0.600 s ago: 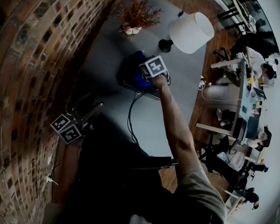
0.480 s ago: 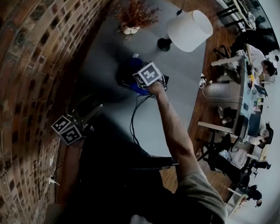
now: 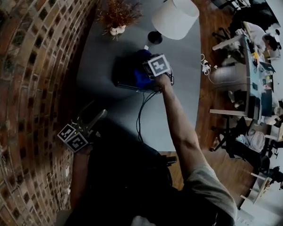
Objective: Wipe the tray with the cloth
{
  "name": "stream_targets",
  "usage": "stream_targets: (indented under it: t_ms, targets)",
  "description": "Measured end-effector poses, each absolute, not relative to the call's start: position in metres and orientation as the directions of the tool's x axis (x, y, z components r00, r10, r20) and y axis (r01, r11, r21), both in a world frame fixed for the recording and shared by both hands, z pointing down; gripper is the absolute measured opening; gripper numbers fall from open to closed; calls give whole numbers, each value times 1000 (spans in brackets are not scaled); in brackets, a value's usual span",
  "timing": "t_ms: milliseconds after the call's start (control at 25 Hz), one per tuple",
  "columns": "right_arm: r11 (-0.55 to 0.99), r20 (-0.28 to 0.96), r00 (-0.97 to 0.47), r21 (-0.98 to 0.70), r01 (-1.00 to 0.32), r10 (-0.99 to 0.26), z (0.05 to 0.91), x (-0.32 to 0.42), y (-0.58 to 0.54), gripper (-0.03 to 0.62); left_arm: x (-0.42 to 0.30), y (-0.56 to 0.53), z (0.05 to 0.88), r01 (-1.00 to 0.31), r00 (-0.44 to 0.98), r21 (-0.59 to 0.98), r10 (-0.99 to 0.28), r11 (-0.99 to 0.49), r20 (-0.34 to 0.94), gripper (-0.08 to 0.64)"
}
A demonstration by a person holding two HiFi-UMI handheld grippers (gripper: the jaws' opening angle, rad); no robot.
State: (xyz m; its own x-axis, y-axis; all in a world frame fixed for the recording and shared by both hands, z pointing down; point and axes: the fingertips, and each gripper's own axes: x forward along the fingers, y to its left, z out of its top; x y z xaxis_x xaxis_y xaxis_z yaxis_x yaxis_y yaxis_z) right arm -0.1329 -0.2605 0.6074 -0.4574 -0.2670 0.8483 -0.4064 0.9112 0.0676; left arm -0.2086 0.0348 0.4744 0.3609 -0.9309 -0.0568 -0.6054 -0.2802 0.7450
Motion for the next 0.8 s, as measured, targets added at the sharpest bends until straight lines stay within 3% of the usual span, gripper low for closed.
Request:
stream_targets:
  t_ms: [120,320,400,520,640,720,800]
  targets:
    - [936,850,-494,-5,-352,-181,625,-146,-224,161,-202,35,474,-604,375,745,-926,-282,-47,249]
    - [1000,888,-460,-2,-17,-6,635,-160,-91,152,-198,34,480,-601,391,749,-920,-278,-28,249]
    - [999,905,-425,26,28,-12,629,-144,-85,152,-194,32,478,-601,402,747,-915,-285,-25,249]
    - [956,851,-458,152,-251,-256,599,-108,-181,153,-186,28,474,-602,413,743,-910,-293,-24,249]
    - [843,771,-470,155,-515,-429,586,-82,-267,153,-181,27,473,-591,422,748,-906,-301,-31,249]
    - [830,776,-484,89,-551,-405,604,-80,-275,153,-177,26,470,-582,430,754,-902,-306,-34,249]
    - [861,800,-501,38,-507,-330,622,-91,-245,153,-174,25,468,-581,437,752,-899,-311,-33,249]
